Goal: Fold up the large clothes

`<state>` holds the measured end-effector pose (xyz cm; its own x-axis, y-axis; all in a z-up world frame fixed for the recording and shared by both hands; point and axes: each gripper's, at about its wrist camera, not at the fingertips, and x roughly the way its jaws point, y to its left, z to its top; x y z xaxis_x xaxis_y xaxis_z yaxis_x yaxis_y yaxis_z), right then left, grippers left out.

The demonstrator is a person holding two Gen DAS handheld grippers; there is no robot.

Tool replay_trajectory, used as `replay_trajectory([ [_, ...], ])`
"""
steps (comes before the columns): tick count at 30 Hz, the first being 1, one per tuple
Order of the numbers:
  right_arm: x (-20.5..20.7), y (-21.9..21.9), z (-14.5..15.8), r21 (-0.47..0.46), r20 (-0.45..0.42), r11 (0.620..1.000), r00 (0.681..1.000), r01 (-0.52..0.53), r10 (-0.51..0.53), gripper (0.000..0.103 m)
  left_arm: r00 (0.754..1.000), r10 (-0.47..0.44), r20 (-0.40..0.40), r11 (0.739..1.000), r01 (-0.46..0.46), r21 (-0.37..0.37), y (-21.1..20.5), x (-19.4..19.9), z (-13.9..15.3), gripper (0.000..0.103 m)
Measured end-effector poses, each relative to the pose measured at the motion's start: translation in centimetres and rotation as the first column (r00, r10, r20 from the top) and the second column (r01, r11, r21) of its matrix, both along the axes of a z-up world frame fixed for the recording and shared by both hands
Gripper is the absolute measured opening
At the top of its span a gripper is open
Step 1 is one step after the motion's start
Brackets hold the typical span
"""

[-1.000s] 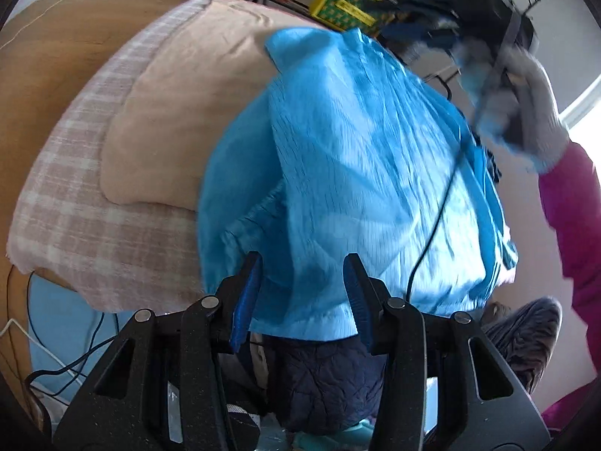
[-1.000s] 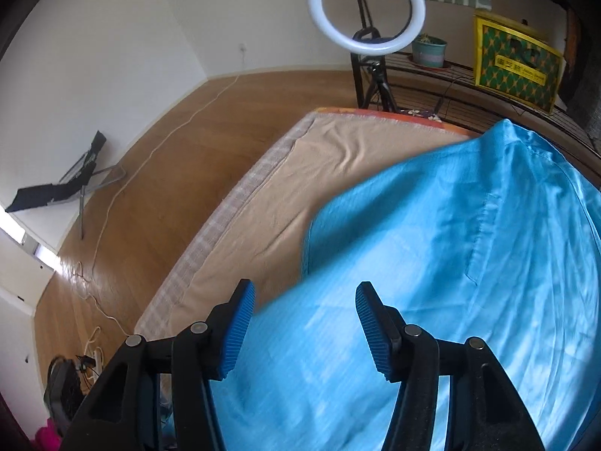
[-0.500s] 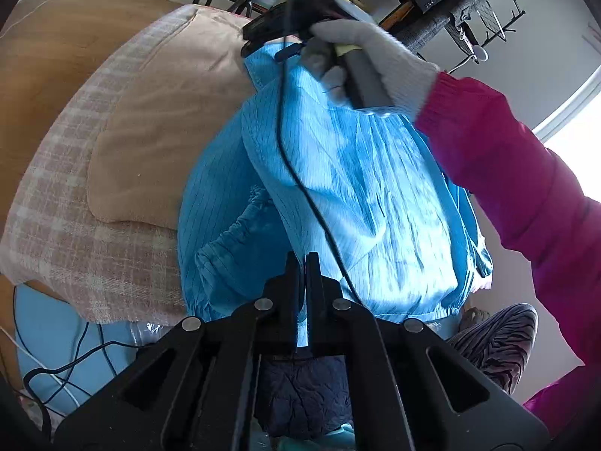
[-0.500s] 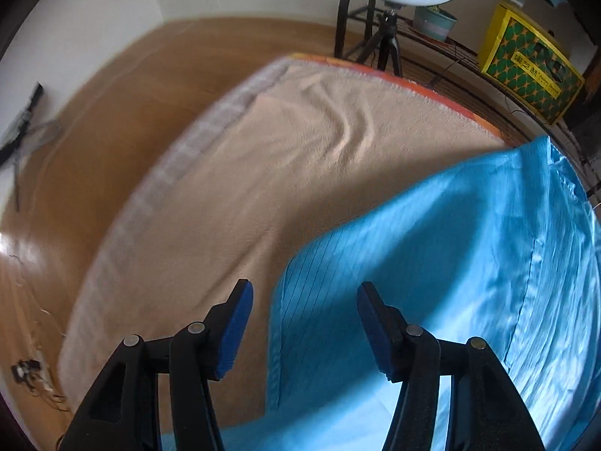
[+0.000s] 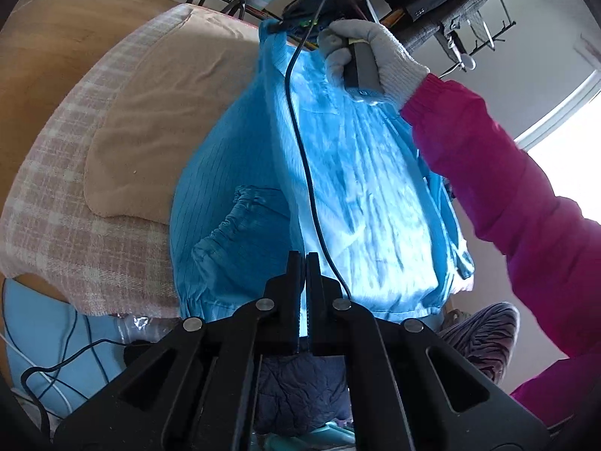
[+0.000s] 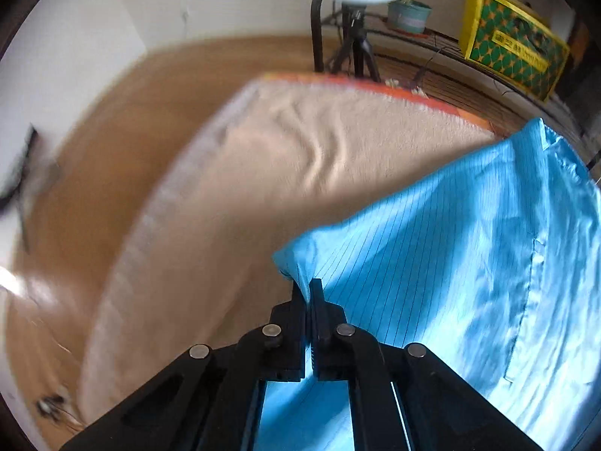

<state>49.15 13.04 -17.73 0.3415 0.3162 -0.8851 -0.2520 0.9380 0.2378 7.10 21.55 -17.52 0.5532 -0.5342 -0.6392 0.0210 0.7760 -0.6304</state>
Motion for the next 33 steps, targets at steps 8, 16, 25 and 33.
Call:
replay_trajectory([
  [8, 0.6, 0.5, -0.6, 0.113, -0.018, 0.993, 0.999, 0.029, -0.027, 0.007, 0.988, 0.147, -0.040, 0.989, -0.148, -0.002, 2.9, -0.5, -0.5, 0.000],
  [16, -3.2, -4.4, 4.5, 0.251, 0.023, 0.967, 0.999, -0.049, 0.044, 0.036, 0.997, 0.039, 0.064, 0.988, -0.049, 0.149, 0.7, -1.8, 1.2, 0.047],
  [25, -13.2, -13.2, 12.8, 0.318, 0.130, 0.940, 0.988, -0.123, 0.086, 0.040, 0.997, -0.081, 0.017, 0.905, 0.067, 0.421, -4.0, -2.2, -1.0, 0.059],
  [33, -21.3, -19.2, 12.8, 0.311, 0.139, 0.944, 0.988, -0.105, 0.064, 0.040, 0.988, -0.149, -0.031, 0.805, 0.140, 0.577, -6.4, -0.7, -2.3, 0.002],
])
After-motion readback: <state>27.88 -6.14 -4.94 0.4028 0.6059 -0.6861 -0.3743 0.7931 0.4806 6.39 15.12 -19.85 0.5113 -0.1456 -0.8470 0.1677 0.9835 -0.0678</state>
